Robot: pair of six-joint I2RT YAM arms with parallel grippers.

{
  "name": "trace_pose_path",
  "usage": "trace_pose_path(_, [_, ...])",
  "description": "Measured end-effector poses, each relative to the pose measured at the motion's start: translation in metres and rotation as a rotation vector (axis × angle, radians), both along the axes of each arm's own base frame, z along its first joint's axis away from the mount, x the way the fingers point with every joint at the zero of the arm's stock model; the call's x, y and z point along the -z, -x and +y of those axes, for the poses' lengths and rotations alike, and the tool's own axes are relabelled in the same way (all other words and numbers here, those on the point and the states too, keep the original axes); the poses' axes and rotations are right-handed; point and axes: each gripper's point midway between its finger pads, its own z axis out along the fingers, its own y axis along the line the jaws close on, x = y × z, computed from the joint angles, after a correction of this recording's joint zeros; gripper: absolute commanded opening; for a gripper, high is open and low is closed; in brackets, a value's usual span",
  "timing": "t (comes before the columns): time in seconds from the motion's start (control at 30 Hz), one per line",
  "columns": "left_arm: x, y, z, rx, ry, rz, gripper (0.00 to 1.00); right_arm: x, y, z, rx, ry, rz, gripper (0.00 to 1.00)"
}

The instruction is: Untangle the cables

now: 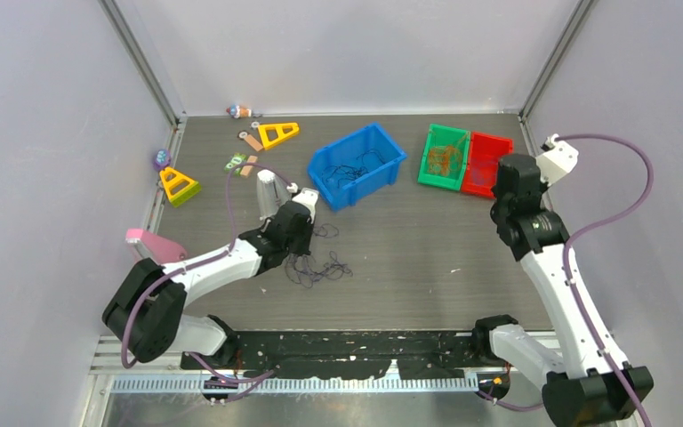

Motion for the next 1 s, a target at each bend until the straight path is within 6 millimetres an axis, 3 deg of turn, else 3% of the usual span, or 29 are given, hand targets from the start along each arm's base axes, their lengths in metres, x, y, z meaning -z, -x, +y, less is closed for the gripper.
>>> trace_pose_path(0.23, [-0.005, 0.001, -0.008, 0.033, 0.042, -0.020, 0.00, -0.029, -0.048, 0.001, -0.005, -0.021, -0.037, 0.05])
trace_pose_path(0.4, [-0.008, 0.001, -0.011, 0.050, 0.058, -0.028, 0.00, -0.031, -0.080, -0.009, 0.019, -0.048, -0.040, 0.05])
trace_pose_path(0.7, [-0.010, 0.002, -0.018, 0.091, 0.089, -0.039, 0.00, 0.011, -0.114, -0.032, 0.060, -0.113, 0.036, 0.05])
trace_pose_path(1.0, [-0.013, 0.003, -0.020, 0.102, 0.103, -0.051, 0.00, 0.061, -0.142, -0.038, 0.068, -0.171, 0.126, 0.05])
